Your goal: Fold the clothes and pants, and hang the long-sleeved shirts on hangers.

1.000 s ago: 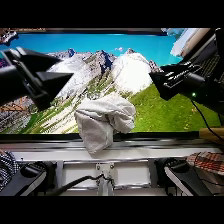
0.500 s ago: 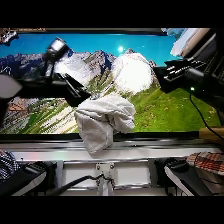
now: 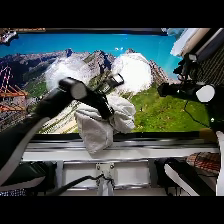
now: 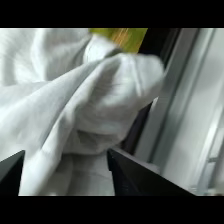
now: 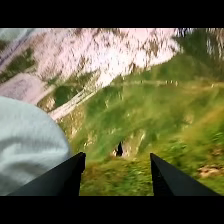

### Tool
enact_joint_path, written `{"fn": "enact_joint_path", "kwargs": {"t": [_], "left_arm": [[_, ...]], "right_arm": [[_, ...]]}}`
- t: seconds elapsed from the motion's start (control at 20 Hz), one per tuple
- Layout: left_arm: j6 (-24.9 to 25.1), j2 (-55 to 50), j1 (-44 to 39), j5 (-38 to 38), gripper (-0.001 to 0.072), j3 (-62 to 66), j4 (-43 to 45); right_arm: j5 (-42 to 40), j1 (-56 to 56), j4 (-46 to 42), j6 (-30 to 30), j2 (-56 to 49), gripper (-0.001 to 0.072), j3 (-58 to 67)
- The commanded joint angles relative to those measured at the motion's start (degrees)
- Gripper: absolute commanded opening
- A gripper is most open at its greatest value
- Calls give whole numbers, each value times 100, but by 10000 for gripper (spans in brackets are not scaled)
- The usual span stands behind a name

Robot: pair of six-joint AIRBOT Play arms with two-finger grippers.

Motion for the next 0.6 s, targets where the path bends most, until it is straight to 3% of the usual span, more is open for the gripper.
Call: {"fn": "enact_joint_path", "kwargs": {"t": [0.0, 0.2, 0.45, 0.5, 0.55], "left_arm": [[-210, -466, -590, 382, 633, 120, 1200], [-872, -640, -697, 1165, 634, 120, 1908], [-916, -1080, -697, 1252, 620, 120, 1790], [-955, -1161, -693, 1255, 438, 120, 1729], [-1099, -1217, -680, 1255, 163, 120, 1733]], "right_arm": [[-70, -59, 221, -39, -52, 481, -404], [-66, -59, 616, -227, -52, 479, -656], [-118, -59, 1108, -376, -50, 480, -894], [-146, -59, 1104, -376, -50, 480, -905], [-173, -59, 1104, -376, -50, 480, -905]]}}
